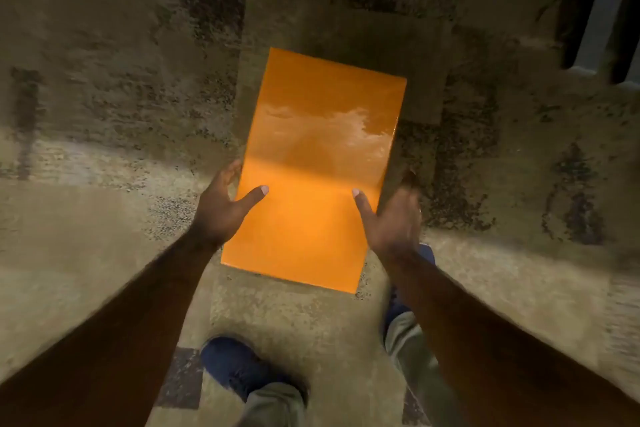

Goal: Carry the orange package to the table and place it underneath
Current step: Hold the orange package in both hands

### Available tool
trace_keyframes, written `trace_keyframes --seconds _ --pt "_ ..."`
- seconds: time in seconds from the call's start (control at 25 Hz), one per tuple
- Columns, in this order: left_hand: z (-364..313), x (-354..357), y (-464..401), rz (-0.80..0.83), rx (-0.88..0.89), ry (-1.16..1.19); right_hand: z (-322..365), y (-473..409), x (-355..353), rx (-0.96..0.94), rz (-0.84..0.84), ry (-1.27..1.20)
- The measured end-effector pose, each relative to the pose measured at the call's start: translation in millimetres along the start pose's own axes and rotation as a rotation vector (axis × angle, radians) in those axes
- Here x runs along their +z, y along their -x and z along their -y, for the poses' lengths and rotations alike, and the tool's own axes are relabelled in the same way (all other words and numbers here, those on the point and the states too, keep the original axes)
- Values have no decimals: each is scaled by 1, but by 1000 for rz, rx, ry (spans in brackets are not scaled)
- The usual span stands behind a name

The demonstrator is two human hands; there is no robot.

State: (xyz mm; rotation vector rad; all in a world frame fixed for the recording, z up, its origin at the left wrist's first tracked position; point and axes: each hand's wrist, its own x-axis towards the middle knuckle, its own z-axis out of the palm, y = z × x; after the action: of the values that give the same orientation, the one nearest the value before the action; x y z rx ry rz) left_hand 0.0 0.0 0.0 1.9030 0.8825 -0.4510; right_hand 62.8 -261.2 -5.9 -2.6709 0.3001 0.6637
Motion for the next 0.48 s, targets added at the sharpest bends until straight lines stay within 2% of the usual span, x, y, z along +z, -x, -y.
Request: trace_keyframes --seconds 0.08,0.2,0.28,0.48 --pt "7 8 -10 9 -82 69 -11 -9 15 68 15 -97" --pt "23 18 -16 93 -152 134 -30 -16 36 47 87 -349" --pt "29 23 -16 93 -194 183 -33 -16 47 32 122 -518" --pt "28 31 -10 25 -223 232 -26 -8 60 76 38 -699"
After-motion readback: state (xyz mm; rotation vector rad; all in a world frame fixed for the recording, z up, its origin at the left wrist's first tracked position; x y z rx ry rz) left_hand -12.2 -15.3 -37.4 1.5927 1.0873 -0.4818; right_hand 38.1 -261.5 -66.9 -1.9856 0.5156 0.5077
